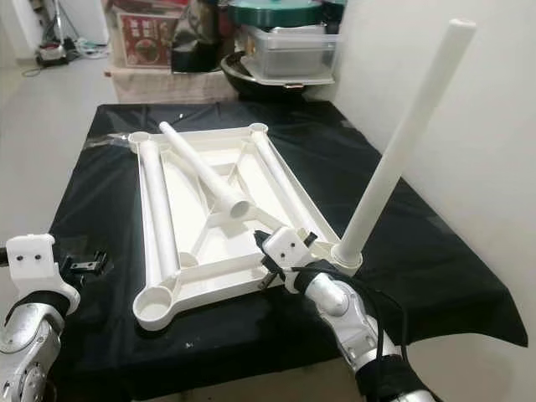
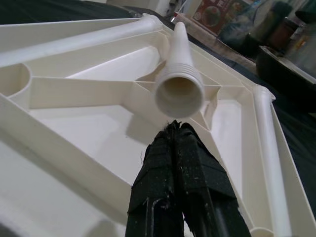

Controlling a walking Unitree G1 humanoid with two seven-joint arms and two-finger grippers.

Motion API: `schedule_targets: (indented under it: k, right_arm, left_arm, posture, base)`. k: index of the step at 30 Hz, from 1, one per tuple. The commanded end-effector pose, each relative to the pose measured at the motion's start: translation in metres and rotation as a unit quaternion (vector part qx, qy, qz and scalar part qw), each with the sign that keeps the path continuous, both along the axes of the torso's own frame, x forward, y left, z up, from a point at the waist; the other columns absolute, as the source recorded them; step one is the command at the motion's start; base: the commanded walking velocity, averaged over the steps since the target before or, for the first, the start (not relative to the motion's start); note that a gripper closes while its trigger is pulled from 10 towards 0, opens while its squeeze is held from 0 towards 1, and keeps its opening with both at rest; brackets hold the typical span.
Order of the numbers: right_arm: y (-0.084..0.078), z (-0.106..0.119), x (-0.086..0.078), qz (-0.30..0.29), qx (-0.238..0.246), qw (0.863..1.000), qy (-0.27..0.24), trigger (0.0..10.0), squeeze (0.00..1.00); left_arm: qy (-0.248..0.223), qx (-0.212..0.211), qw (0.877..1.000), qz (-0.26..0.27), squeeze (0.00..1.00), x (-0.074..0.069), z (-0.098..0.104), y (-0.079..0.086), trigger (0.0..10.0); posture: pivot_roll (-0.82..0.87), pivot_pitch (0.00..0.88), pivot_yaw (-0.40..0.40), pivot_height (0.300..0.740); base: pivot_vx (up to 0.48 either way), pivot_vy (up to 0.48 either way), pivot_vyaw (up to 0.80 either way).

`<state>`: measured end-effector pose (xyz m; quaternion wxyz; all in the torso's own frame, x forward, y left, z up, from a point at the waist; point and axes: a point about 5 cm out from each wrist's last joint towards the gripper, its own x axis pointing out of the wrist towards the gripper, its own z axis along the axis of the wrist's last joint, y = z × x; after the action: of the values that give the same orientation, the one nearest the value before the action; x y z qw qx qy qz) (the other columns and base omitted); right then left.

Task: Building children table

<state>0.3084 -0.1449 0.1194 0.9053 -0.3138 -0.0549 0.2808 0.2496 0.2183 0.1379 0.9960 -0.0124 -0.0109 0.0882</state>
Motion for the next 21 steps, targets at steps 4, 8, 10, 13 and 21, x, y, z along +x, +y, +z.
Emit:
schedule_targets:
  k: [4,8,10,13,21]
  right_arm:
    - [-0.006,0.009,0.015,-0.036,0.040,0.999,-0.002,10.0,0.59]
    - [0.006,0.028,0.032,-0.029,0.094,0.995,-0.001,10.0,1.00]
    - [0.014,0.035,0.036,-0.021,0.120,0.992,0.018,10.0,1.00]
    - [0.021,0.042,0.041,-0.031,0.211,0.973,0.083,10.0,1.00]
    - [0.041,0.048,0.055,-0.021,0.305,0.943,0.135,10.0,1.00]
  left_arm:
    - [0.002,-0.003,1.000,-0.007,0.00,0.002,-0.002,-0.003,10.0]
    - [-0.002,-0.001,1.000,-0.008,0.00,0.004,0.000,-0.002,10.0]
    - [-0.003,-0.001,1.000,-0.007,0.00,0.004,0.001,-0.002,10.0]
    - [-0.005,-0.003,1.000,-0.006,0.00,0.003,0.002,-0.001,10.0]
    - [-0.004,-0.007,1.000,-0.008,0.00,0.004,0.001,-0.004,10.0]
  posture:
    - [0.02,0.000,-0.061,0.740]
    - [0.03,0.000,-0.066,0.740]
    - [0.04,0.000,-0.071,0.740]
    - [0.05,0.000,-0.078,0.740]
    - [0.06,0.000,-0.072,0.740]
  base:
    - [0.000,0.000,0.00]
    - [0.000,0.000,0.00]
    - [0.000,0.000,0.00]
    - [0.000,0.000,0.00]
    - [0.000,0.000,0.00]
